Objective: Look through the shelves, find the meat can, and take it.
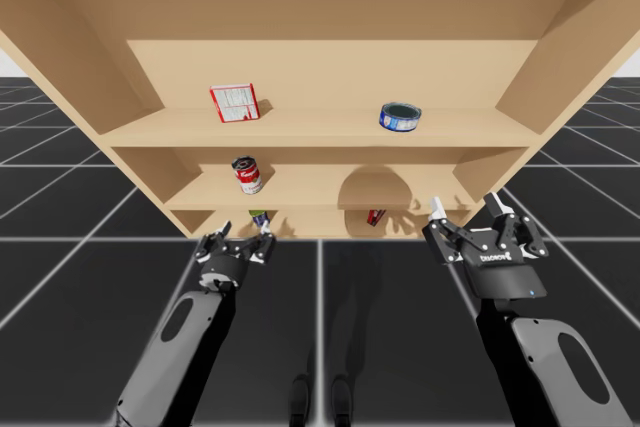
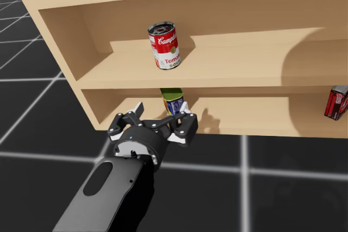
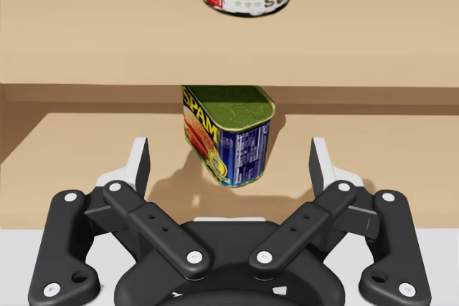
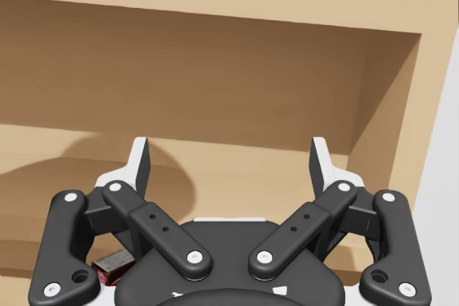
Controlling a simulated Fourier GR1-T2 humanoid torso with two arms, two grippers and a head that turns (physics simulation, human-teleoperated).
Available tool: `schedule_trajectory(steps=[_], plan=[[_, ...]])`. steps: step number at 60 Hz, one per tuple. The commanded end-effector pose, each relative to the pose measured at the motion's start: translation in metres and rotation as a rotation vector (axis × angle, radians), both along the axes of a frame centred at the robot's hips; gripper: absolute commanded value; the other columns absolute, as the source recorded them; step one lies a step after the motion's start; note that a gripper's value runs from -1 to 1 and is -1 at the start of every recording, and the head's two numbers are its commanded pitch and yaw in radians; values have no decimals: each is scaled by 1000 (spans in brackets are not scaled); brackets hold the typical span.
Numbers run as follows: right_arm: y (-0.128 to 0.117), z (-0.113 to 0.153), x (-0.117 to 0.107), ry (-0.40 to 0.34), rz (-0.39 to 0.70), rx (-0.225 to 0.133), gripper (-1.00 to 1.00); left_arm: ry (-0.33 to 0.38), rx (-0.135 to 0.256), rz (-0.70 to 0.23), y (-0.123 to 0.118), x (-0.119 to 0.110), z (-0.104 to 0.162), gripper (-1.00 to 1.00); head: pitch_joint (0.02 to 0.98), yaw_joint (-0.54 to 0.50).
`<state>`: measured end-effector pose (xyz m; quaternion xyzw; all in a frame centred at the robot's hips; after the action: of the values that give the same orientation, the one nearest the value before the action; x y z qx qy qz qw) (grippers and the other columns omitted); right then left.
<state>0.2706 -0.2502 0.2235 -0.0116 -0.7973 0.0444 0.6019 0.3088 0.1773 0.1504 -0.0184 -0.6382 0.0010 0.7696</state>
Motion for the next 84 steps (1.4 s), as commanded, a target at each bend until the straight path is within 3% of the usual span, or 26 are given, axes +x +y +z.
schedule_trajectory(steps=[1,35,61,62,63,64,65,67,79,84], plan=[[0,0,0,-2,-3,-1,-1000,23,-1,10,-5,17,-7,-1000,737,260],[-1,0,1,-5,-5,-1,-1000,90,6,92,-14,71,-18,-1000,742,252],[-2,0,1,-8,-10,-7,-1000,153,-6,115,-12,82,-30,-1000,745,245],[-2,0,0,-8,-10,-8,-1000,151,-2,117,-12,82,-30,-828,745,246],[-2,0,0,-8,-10,-8,-1000,148,-2,115,-12,82,-31,-398,745,246],[-2,0,0,-8,-10,-8,-1000,149,-4,115,-12,81,-30,582,745,246],[-2,0,0,-9,-11,-8,-1000,148,-6,111,-13,80,-30,889,744,246],[-2,0,0,-9,-11,-9,-1000,144,-4,106,-13,79,-29,975,744,245],[-2,0,0,-15,-14,-17,-1000,126,-13,89,-14,74,-22,969,747,239],[-2,1,0,-15,-17,-17,-1000,100,16,81,-10,65,-15,968,745,236]])
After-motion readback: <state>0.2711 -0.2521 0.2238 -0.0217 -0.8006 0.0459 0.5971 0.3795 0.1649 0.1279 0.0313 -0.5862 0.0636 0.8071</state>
